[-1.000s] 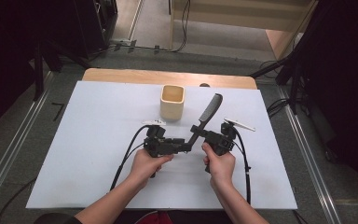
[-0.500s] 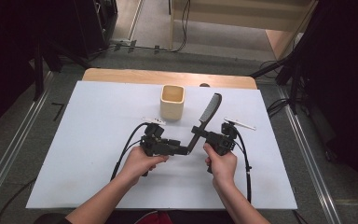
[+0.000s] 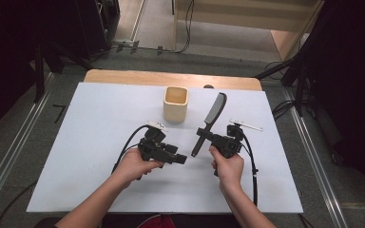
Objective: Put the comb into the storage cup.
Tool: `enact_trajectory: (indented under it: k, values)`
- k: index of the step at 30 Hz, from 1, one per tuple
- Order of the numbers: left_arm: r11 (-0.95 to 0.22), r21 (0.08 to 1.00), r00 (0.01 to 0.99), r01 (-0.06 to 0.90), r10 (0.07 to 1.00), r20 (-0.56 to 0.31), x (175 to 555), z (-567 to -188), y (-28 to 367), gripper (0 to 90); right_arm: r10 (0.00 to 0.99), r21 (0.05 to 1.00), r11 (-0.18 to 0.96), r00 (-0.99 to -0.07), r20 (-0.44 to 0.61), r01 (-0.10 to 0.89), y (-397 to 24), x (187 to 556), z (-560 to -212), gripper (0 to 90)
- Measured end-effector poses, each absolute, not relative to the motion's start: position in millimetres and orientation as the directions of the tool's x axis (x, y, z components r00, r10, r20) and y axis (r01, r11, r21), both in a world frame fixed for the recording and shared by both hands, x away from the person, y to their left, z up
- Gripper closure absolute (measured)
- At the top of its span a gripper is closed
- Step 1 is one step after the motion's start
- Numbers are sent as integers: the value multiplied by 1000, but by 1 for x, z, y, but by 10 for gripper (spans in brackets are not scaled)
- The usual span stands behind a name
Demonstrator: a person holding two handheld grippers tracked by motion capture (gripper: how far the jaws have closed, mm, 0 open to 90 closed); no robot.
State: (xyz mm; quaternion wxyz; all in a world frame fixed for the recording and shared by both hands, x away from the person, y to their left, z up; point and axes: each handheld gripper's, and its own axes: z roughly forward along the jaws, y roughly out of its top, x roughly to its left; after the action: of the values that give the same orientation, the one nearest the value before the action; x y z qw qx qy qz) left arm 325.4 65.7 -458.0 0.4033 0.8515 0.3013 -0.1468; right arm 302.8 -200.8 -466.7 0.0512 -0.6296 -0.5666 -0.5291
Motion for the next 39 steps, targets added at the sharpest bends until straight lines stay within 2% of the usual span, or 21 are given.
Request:
enact_trajectory:
  k: [3, 14, 39]
  values:
    - [-521, 598, 793, 609, 407, -453, 323, -457, 69, 325, 677, 545, -332, -208, 706, 770, -201, 301, -467, 696]
    - [-546, 609, 817, 575, 424, -392, 316, -456, 88, 325, 683, 564, -330, -220, 696, 757, -204, 299, -466, 696]
    - [-551, 618, 823, 561, 455, -341, 301, -463, 134, 325, 654, 582, -326, -267, 708, 744, -205, 300, -464, 696]
